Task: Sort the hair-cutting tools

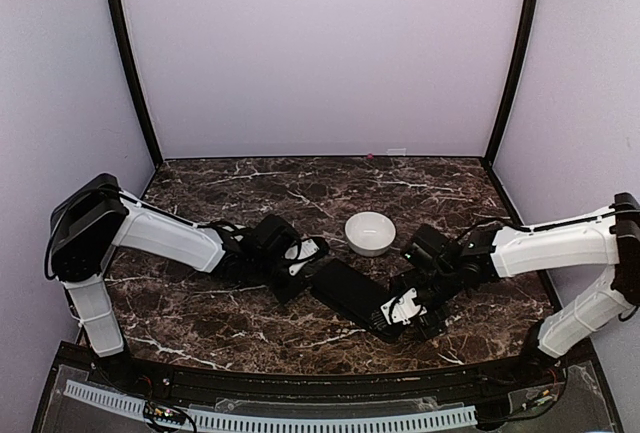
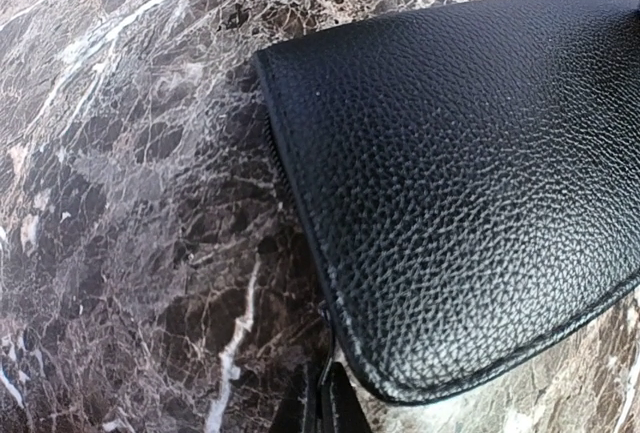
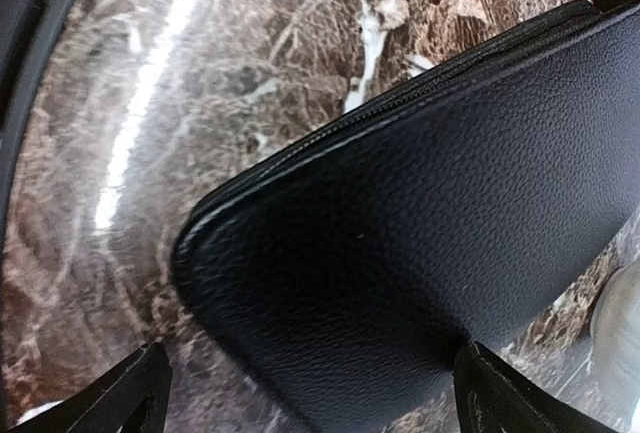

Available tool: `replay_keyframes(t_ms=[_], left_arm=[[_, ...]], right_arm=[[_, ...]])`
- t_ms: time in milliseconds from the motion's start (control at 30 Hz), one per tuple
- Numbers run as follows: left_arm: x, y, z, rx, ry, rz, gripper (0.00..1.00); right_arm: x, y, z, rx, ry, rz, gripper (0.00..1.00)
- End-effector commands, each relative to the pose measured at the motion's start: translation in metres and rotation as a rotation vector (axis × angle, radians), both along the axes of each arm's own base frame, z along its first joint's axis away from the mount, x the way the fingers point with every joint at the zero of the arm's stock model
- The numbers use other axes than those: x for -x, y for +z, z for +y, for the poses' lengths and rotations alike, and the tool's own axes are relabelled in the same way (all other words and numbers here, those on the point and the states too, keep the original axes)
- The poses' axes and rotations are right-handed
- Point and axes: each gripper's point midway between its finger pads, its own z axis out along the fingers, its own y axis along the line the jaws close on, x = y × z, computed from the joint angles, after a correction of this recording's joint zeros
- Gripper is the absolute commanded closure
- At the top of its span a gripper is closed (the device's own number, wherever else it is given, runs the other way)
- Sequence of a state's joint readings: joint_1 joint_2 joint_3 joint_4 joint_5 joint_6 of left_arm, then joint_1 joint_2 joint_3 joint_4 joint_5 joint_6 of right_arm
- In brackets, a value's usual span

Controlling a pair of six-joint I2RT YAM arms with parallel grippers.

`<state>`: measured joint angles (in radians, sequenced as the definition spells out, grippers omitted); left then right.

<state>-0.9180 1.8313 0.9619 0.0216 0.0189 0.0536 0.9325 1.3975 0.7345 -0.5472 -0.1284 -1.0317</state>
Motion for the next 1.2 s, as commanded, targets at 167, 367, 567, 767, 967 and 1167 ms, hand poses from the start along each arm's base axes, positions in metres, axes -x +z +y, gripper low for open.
replay_keyframes(t_ms=[167, 367, 567, 767, 967, 1167], left_arm=[[0.015, -0.006, 0.014, -0.042, -0.019, 0.053, 1.0], [0.046, -0.003, 0.024, -0.075, -0.055, 0.052, 1.0], [0.094, 0.001, -0.017, -0.005, -0.249, 0.081, 1.0], [0.093, 0.002, -0.052, 0.073, -0.245, 0.108, 1.0], [0.062, 0.009, -0.048, 0.066, -0.132, 0.013, 1.0], [0.031, 0.009, -0.024, 0.022, -0.078, -0.044, 1.0]], right_arm=[[-0.014, -0.006, 0.037, -0.083, -0.078, -0.04, 0.11], [-0.012, -0.018, 0.026, -0.042, -0.132, -0.025, 0.18], [-0.009, -0.022, 0.024, -0.042, -0.182, 0.003, 0.19], [0.004, -0.022, 0.038, -0.035, -0.186, 0.082, 0.22], [0.04, 0.012, 0.059, -0.091, -0.121, 0.247, 0.19], [0.043, 0.042, 0.069, -0.15, -0.1, 0.279, 0.13]])
